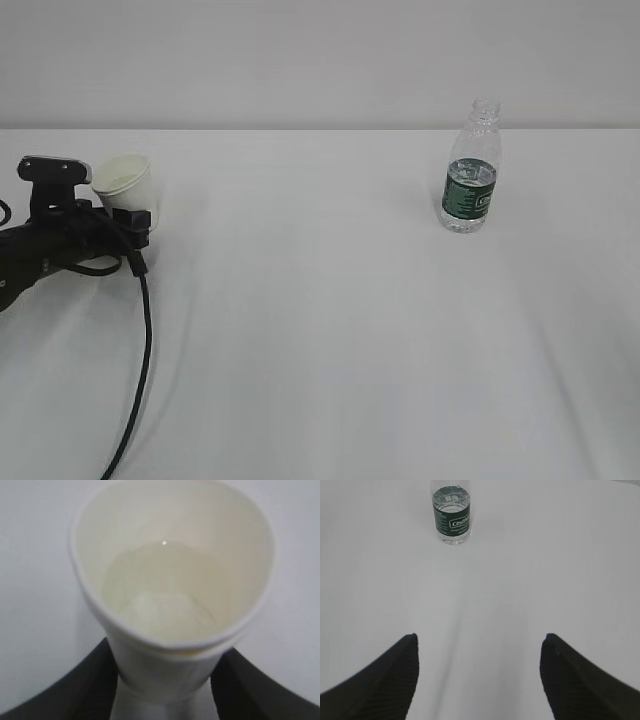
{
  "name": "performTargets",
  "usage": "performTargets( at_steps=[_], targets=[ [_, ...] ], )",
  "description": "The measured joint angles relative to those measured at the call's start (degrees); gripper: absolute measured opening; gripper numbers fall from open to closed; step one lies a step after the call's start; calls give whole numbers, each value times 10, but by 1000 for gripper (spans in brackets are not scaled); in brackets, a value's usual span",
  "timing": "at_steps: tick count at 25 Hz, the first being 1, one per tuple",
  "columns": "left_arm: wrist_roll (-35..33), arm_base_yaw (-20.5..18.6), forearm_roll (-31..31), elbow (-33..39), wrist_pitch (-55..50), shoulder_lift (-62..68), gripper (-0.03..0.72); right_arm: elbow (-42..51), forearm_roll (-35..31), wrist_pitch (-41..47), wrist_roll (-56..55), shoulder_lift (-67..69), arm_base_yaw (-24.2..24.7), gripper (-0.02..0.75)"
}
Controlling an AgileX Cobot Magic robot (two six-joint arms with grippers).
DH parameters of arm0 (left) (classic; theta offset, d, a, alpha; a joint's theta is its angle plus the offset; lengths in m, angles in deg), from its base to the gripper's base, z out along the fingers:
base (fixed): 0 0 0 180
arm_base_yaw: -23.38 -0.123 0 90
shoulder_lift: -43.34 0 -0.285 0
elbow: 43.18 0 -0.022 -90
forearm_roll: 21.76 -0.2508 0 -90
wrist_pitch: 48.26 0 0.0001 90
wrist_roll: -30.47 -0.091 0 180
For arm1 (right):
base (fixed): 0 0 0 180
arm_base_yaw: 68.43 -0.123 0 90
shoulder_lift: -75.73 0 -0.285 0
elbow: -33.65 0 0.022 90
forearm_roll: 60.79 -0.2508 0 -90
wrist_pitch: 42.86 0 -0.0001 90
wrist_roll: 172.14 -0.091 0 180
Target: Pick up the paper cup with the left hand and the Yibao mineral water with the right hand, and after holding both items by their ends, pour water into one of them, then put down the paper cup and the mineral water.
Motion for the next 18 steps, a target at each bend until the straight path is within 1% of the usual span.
performTargets(
  at_steps=[4, 9, 11, 14, 18],
  targets=[
    [4, 0, 0, 2, 3, 0, 411, 0, 0, 1, 0, 0, 0, 572],
    [17, 0, -16, 4, -6, 4, 522, 0, 0, 2, 0, 0, 0, 572],
    [31, 0, -20, 4, -7, 3, 545, 0, 0, 2, 0, 0, 0, 572],
    [57, 0, -26, 4, -30, -2, 554, 0, 0, 4, 0, 0, 0, 572],
    [66, 0, -50, 4, -67, -21, 558, 0, 0, 4, 0, 0, 0, 572]
  ],
)
